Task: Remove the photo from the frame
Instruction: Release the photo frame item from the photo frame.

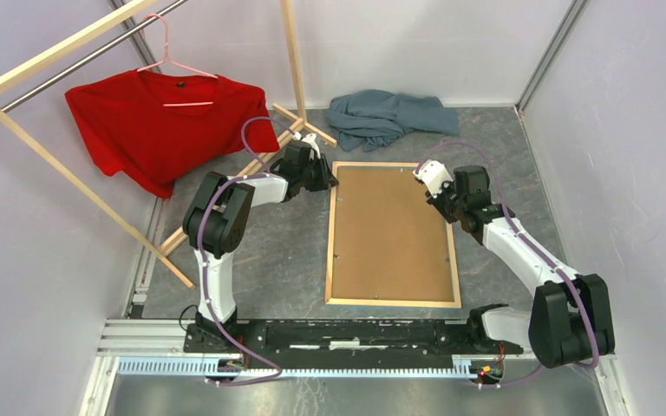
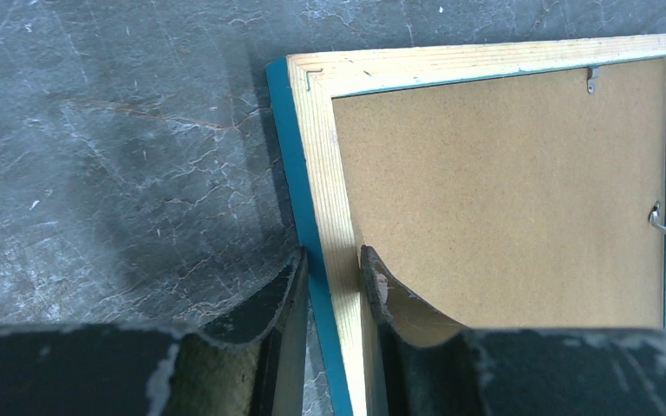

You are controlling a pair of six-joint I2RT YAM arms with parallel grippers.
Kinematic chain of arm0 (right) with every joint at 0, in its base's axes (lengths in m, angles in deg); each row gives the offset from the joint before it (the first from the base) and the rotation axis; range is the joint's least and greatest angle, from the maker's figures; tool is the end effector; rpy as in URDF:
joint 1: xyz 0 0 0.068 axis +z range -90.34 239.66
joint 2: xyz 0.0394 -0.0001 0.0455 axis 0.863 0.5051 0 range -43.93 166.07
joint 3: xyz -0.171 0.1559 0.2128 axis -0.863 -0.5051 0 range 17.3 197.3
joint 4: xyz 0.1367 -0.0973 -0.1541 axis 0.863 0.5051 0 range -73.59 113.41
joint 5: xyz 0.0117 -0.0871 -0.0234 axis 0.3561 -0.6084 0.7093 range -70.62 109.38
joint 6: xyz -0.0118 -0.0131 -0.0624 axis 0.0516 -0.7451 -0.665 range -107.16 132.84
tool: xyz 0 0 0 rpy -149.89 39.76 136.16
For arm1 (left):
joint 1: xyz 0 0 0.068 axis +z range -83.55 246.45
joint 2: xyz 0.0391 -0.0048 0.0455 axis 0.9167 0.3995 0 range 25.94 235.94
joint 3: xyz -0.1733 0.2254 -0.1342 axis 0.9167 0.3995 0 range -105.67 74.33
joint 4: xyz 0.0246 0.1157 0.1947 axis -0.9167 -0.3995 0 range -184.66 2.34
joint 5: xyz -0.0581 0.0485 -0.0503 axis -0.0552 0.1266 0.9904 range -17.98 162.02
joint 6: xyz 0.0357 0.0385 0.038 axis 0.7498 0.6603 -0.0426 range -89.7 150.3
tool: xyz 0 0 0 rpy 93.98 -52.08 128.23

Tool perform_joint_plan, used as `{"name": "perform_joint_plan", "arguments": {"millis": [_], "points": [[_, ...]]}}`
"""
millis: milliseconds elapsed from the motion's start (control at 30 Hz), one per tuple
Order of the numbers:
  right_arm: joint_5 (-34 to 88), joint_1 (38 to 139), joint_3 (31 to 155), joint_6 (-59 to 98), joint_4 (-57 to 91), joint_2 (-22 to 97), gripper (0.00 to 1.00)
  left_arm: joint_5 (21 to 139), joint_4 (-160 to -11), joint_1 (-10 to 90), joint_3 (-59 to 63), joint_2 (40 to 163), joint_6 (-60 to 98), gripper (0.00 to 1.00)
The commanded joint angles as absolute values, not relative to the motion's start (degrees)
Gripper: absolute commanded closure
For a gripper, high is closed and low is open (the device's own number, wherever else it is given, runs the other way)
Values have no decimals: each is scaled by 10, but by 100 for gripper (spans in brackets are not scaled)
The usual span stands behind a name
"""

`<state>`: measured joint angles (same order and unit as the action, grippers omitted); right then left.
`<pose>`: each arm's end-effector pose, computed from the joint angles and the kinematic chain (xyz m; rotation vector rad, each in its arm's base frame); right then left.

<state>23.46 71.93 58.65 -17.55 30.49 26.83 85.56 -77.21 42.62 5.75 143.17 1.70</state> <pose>0.2147 0.0504 0.2672 -0.8801 2.1560 -0.0756 0.3978 -0.1886 0.1930 0.0373 2.3259 -0.7457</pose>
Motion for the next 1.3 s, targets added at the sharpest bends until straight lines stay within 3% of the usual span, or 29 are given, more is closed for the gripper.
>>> {"name": "perform_joint_plan", "arguments": {"millis": [0, 1267], "points": [[241, 721, 584, -174, 286, 258, 100, 850, -806, 430, 73, 1447, 2, 93], [224, 721, 546, -172, 217, 245, 100, 861, -804, 431, 72, 1452, 2, 94]]}}
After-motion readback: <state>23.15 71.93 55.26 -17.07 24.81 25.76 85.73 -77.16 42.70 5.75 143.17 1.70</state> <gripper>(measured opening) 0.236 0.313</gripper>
